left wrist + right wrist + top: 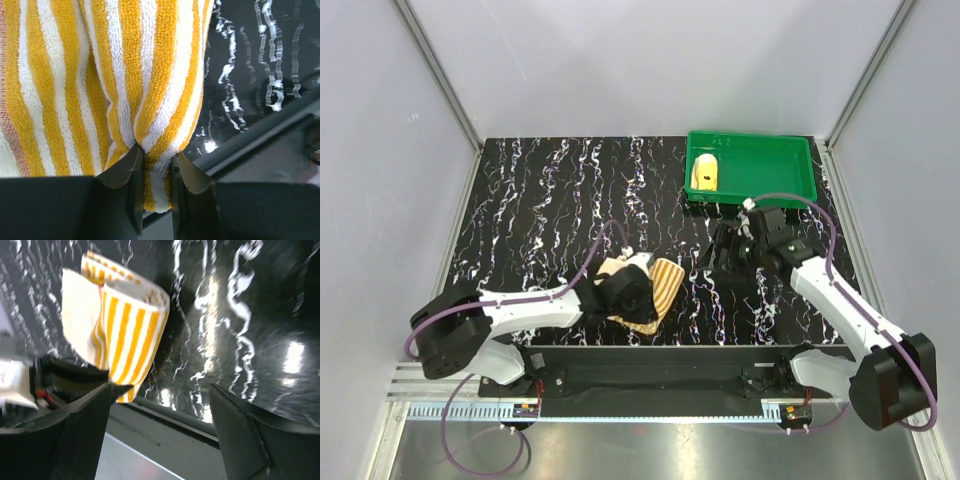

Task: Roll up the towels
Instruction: Roll the towel

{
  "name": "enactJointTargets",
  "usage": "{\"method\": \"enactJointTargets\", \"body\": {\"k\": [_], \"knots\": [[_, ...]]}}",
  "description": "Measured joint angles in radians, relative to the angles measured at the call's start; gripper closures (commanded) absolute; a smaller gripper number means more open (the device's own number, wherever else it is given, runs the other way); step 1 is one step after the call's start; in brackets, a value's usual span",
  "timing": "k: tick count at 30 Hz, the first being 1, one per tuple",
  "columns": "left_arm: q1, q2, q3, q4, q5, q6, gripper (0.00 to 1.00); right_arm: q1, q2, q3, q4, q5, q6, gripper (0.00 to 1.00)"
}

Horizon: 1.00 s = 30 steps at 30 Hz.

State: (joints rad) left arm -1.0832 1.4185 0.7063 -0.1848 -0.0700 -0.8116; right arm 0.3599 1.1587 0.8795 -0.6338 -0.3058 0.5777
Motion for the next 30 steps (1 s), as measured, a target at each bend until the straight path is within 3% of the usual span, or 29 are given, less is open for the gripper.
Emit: {"method": "enactJointTargets", "body": {"k": [6,14,22,30], "knots": [[0.134,-0.056,-0.164,0.254,0.218,-0.078,0.9,0.001,-0.053,-0.202,0.192,-0.163,0.068,0.14],[0.253,-0.028,-0.339,0.611,0.428,-0.216,0.9,0.034,-0.012,-0.328,0.43,-0.281,0.144,0.13],[0.301,0.0,-0.363,0.682,0.509,-0.26,0.88,0.173,0.199,-0.338,0.645,-0.27,0.168,0.14],[0.362,0.031,-0.41,0.76,0.575,-0.299,0.87,0.201,0.376,-0.363,0.888,-0.294,0.222,0.14]]}}
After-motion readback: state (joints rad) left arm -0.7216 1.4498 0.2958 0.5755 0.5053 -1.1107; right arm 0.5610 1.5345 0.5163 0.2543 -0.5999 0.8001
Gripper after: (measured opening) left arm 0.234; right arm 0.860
